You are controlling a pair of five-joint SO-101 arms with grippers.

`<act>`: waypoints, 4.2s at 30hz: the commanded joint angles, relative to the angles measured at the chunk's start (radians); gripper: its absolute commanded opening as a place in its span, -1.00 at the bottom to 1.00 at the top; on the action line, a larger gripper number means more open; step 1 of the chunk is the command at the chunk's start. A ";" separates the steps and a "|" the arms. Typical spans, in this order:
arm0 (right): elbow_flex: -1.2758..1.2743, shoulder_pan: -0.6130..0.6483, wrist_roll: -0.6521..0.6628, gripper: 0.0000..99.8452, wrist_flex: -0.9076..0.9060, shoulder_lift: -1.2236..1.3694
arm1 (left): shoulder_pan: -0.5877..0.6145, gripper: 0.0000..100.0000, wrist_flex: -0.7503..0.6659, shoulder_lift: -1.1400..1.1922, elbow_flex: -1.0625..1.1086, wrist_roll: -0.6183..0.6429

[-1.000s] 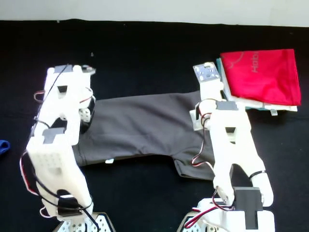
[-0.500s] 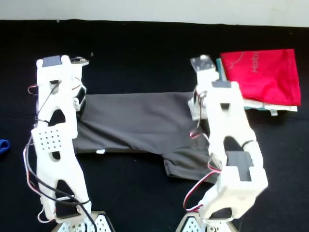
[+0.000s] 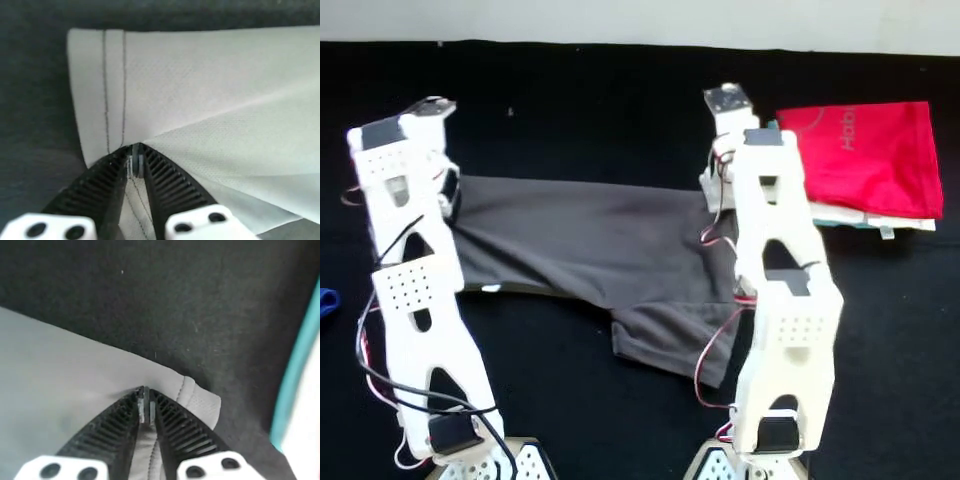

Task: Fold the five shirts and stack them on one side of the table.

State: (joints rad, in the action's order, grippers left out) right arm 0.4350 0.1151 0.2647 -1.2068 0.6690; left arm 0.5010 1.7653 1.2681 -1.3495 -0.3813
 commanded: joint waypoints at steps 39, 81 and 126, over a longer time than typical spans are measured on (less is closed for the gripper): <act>-0.205 0.348 -0.097 -0.99 -0.473 -0.584 | 0.087 -0.98 -0.565 -0.960 1.495 -0.103; -0.929 0.650 0.140 -0.60 -0.016 -0.358 | -0.090 -0.98 -0.781 -1.159 1.859 0.006; 0.585 0.177 -0.071 -0.56 -0.406 0.185 | -0.094 -0.98 -0.703 -1.020 1.725 0.043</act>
State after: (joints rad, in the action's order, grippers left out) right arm 0.8892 0.3207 0.2340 -1.5689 0.8623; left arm 0.4212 1.0625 0.2401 0.3859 -0.3460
